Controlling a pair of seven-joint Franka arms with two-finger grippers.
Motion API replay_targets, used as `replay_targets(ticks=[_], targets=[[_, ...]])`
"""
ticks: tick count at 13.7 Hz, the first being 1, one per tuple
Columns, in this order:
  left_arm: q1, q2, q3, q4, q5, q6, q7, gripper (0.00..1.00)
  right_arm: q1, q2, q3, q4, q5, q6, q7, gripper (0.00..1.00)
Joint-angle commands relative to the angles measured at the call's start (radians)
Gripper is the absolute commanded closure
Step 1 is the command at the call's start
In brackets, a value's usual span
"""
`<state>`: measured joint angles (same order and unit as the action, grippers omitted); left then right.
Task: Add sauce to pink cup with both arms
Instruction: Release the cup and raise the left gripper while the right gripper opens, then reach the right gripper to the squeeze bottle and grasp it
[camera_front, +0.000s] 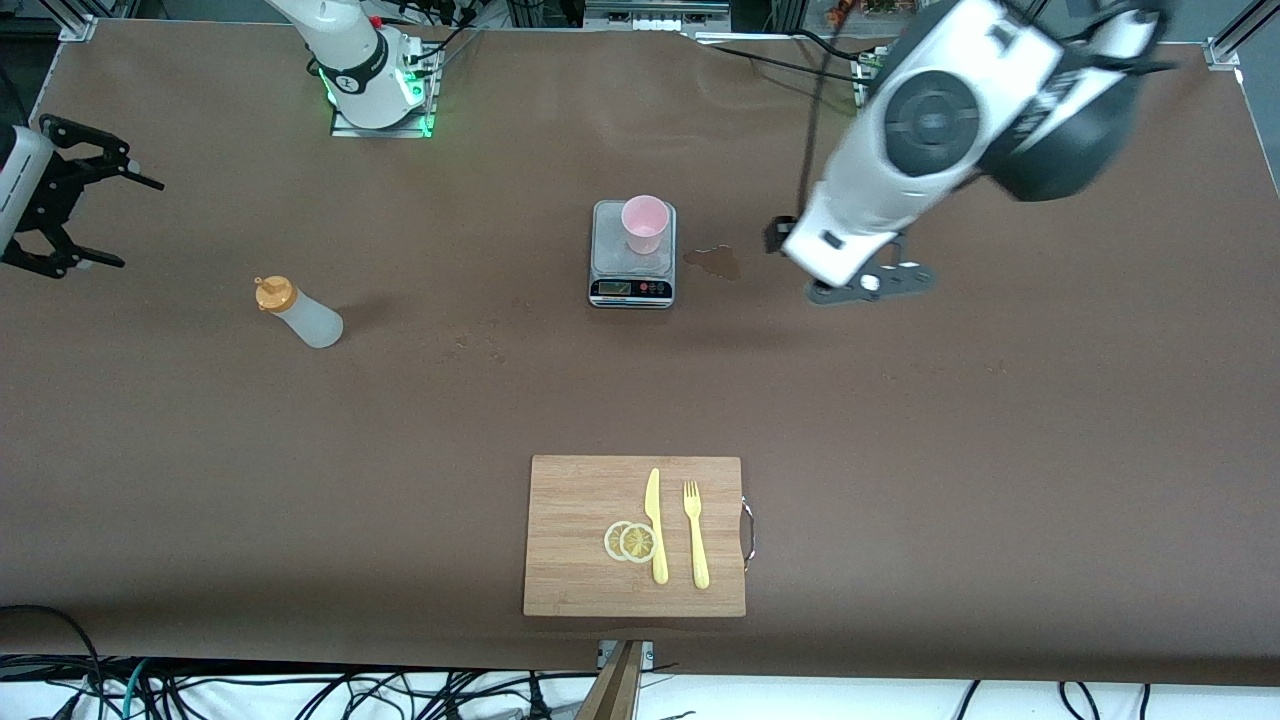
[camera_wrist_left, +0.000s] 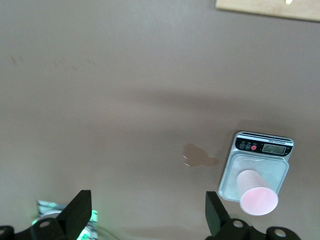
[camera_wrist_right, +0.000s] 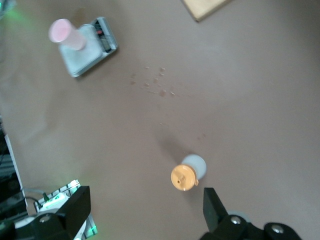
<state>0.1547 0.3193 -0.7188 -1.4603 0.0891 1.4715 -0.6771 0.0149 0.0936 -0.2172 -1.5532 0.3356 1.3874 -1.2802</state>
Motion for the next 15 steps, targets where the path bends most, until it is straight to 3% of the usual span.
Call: replay_targets(ticks=[1,3,5,6,9,15], targets=[[0.013,-0.092,0.115,-0.006,0.005,-0.028,0.233,0.00,-0.050,0.076,-0.037,-0.001,0.103,-0.060,-0.212,0.00],[-0.030,-0.173,0.282,-0.066,-0.011,0.015,0.411,0.00,-0.093,0.138,-0.041,-0.005,0.128,-0.056,-0.389,0.00],[-0.073,-0.262,0.474,-0.138,-0.101,0.050,0.596,0.00,-0.128,0.207,-0.065,-0.011,0.183,-0.060,-0.532,0.00],[-0.099,-0.302,0.537,-0.185,-0.109,0.079,0.643,0.00,-0.142,0.239,-0.070,-0.016,0.201,-0.057,-0.616,0.00],[-0.148,-0.368,0.584,-0.282,-0.040,0.181,0.640,0.00,-0.194,0.343,-0.073,-0.019,0.279,-0.059,-0.799,0.00],[-0.162,-0.378,0.625,-0.287,-0.043,0.181,0.648,0.00,-0.257,0.563,-0.073,-0.019,0.457,-0.070,-1.111,0.00]])
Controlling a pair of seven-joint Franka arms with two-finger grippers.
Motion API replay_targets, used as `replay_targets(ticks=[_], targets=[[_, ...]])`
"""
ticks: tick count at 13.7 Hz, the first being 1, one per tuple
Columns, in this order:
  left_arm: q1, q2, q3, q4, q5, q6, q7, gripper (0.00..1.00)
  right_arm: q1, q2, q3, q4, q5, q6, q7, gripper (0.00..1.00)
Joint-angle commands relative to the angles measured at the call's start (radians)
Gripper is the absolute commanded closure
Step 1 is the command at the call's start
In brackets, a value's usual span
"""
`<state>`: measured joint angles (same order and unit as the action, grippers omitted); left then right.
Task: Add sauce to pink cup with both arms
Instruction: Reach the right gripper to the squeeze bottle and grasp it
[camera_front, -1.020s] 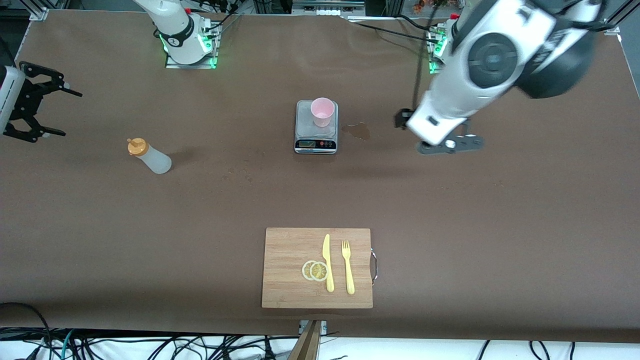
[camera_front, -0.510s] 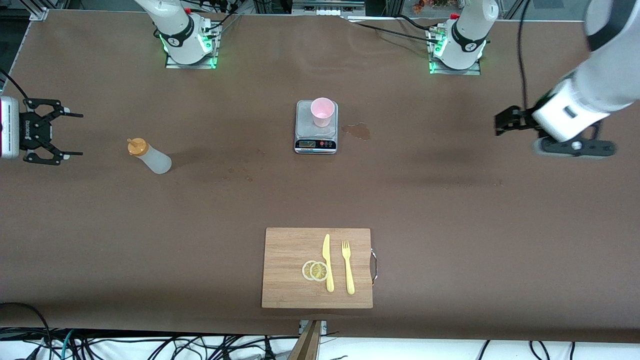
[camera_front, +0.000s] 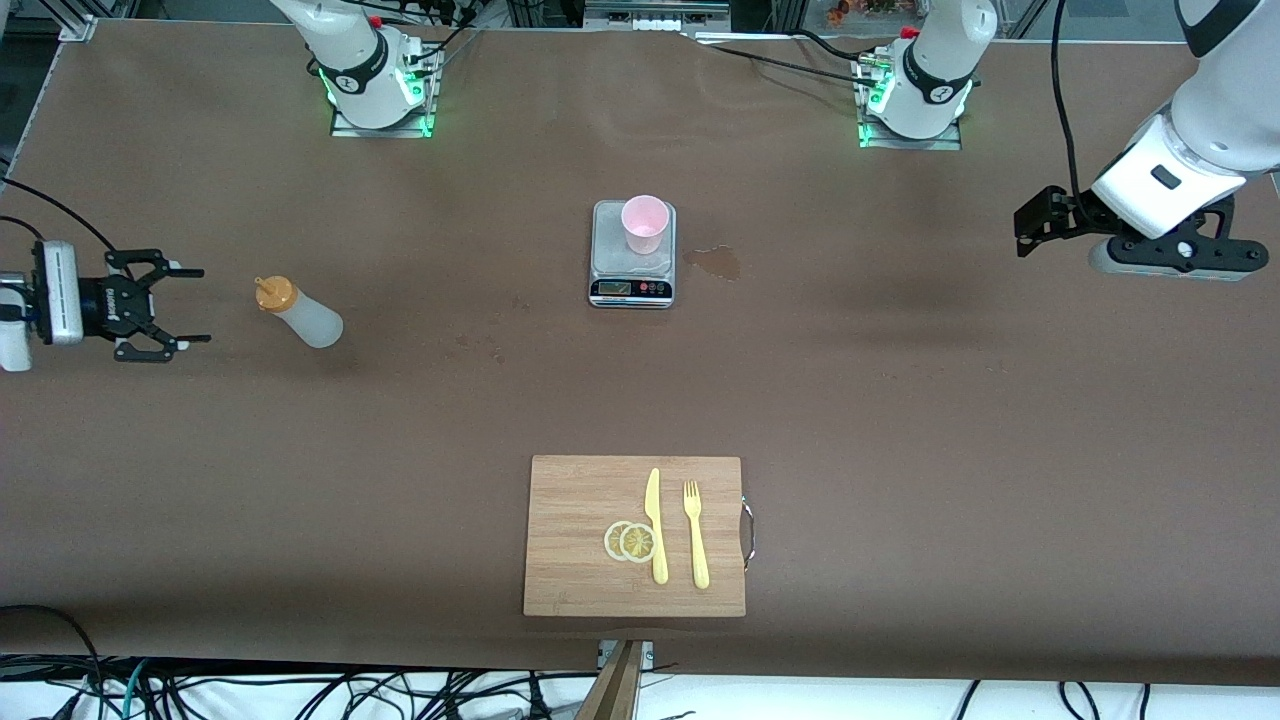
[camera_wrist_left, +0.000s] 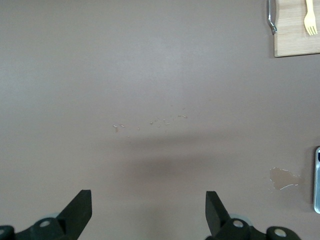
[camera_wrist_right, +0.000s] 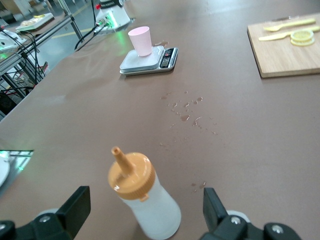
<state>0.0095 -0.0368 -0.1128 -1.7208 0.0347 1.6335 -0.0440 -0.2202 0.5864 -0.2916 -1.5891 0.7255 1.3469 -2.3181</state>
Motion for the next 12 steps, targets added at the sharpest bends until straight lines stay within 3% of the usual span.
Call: replay_targets(ticks=[1,12], targets=[[-0.016,-0.012,0.019,-0.017,0.011,0.013,0.016,0.00,-0.024,0.105,0.002,0.017,0.098,-0.031,-0.127,0.00],[-0.005,0.021,0.013,0.027,0.011,-0.023,0.004,0.00,-0.021,0.276,0.011,0.005,0.177,-0.101,-0.455,0.00]])
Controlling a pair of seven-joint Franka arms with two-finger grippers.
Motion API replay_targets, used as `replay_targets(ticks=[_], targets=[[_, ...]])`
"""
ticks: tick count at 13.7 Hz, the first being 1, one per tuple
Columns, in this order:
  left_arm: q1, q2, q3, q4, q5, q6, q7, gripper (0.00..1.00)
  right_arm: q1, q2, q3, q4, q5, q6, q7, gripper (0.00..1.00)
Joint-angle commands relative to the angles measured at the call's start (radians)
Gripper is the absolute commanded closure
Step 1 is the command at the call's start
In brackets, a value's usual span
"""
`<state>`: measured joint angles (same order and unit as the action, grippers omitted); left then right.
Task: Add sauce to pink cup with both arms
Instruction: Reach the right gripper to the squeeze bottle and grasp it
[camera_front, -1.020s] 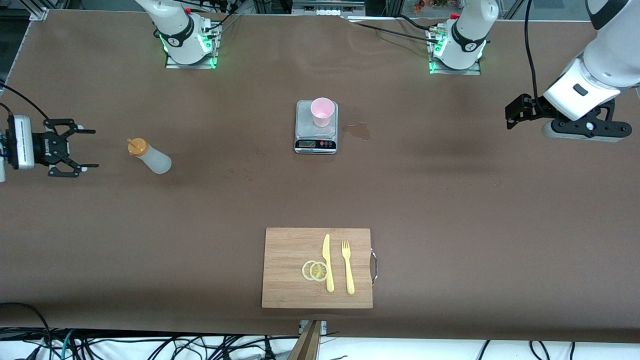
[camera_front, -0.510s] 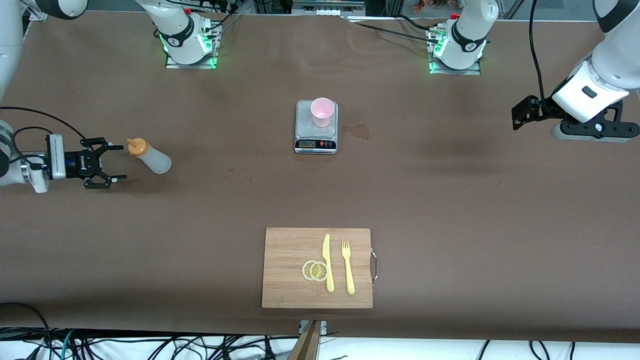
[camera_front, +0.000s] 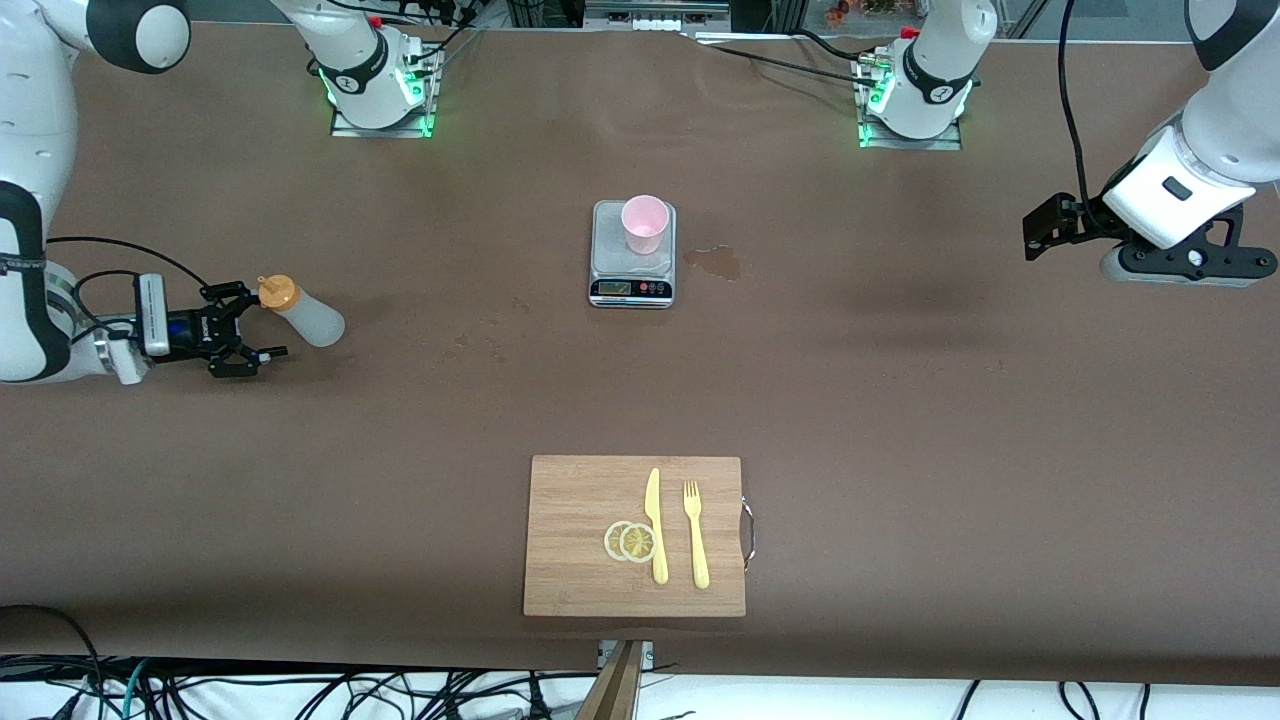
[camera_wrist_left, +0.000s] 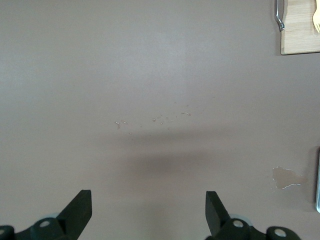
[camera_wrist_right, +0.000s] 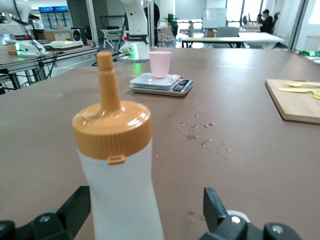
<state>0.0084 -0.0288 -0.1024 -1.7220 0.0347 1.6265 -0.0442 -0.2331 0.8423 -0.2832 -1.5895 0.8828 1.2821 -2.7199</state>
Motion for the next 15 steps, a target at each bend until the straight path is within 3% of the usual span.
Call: replay_targets(ticks=[1,13,15], targets=[[-0.004,0.013,0.003,0.028,0.011,-0.016,0.004,0.00,-0.008,0.032,0.003,0.003,0.019,-0.050,-0.075,0.00],[-0.004,0.013,0.001,0.027,0.010,-0.019,-0.016,0.00,-0.002,0.075,0.039,-0.073,0.018,-0.107,-0.173,0.01],[-0.004,0.013,0.001,0.027,0.011,-0.019,-0.017,0.00,-0.002,0.073,0.041,-0.073,0.018,-0.118,-0.185,0.20]])
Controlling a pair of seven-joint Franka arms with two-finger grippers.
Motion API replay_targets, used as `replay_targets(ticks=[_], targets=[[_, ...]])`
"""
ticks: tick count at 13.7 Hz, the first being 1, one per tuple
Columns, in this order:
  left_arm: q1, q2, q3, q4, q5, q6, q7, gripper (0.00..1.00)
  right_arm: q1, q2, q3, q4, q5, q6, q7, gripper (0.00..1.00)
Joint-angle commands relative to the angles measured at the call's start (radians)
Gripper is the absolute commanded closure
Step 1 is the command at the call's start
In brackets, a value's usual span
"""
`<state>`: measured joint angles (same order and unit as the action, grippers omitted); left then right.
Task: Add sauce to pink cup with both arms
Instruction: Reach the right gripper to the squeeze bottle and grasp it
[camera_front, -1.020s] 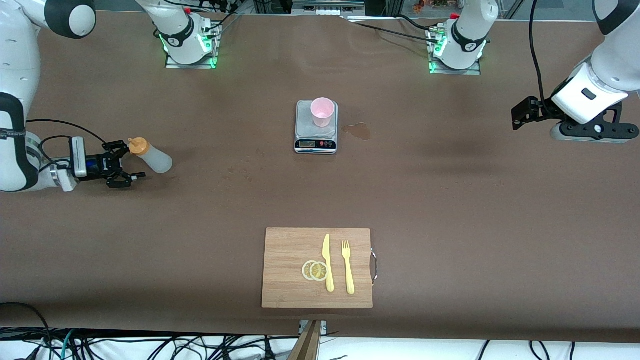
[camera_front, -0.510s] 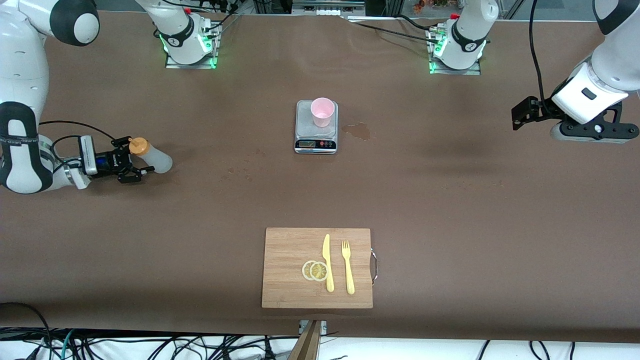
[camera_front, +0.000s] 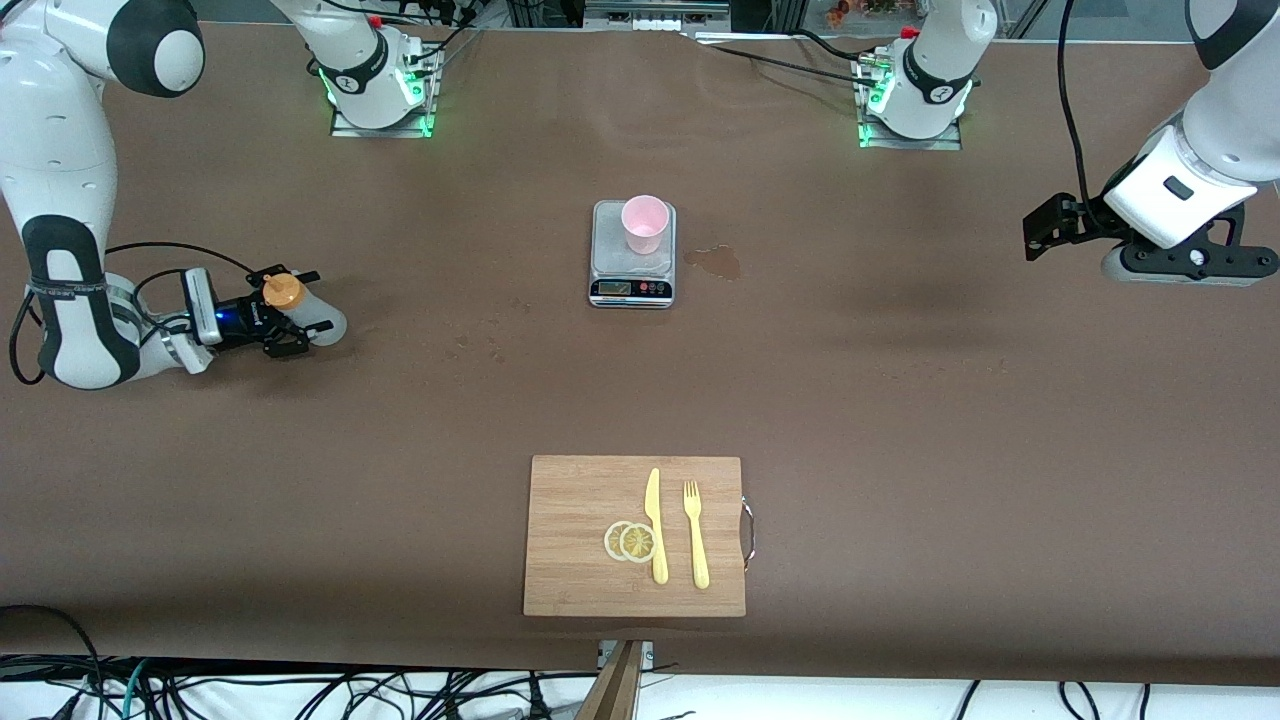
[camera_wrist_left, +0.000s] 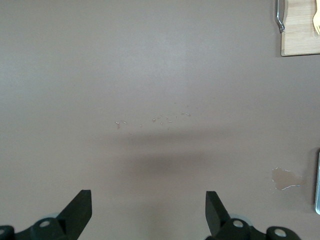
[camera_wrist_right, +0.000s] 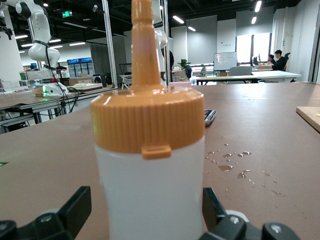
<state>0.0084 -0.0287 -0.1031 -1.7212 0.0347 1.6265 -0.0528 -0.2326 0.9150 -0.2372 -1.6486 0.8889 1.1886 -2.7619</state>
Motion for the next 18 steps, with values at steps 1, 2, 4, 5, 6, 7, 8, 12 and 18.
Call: replay_targets(ticks=[1,2,4,5,6,7,8,12,18], targets=[[-0.004,0.013,0.002,0.028,0.011,-0.019,-0.007,0.00,-0.002,0.001,-0.005,-0.014,0.012,-0.026,-0.146,0.38],[-0.004,0.013,0.002,0.026,0.011,-0.019,-0.007,0.00,-0.001,-0.001,-0.001,-0.011,0.012,-0.026,-0.151,0.55],[-0.004,0.013,0.002,0.026,0.010,-0.020,-0.009,0.00,-0.001,-0.005,0.012,-0.005,0.012,-0.026,-0.148,0.93],[-0.004,0.013,0.002,0.026,0.010,-0.025,-0.009,0.00,0.001,-0.007,0.013,0.001,0.013,-0.024,-0.137,1.00],[-0.002,0.013,0.003,0.026,0.010,-0.025,-0.009,0.00,0.004,-0.011,0.013,0.009,0.013,-0.024,-0.122,1.00],[-0.004,0.013,0.002,0.026,0.010,-0.025,-0.010,0.00,0.013,-0.025,0.015,0.010,0.013,-0.020,-0.081,1.00],[-0.004,0.013,0.002,0.026,0.010,-0.025,-0.010,0.00,0.022,-0.040,0.015,0.010,0.002,-0.009,-0.046,1.00],[-0.002,0.013,0.003,0.026,0.010,-0.030,-0.009,0.00,0.093,-0.149,0.015,0.001,-0.002,0.017,0.095,1.00],[-0.002,0.013,0.005,0.026,0.010,-0.030,-0.009,0.00,0.266,-0.390,0.013,-0.083,-0.004,0.274,0.459,1.00]])
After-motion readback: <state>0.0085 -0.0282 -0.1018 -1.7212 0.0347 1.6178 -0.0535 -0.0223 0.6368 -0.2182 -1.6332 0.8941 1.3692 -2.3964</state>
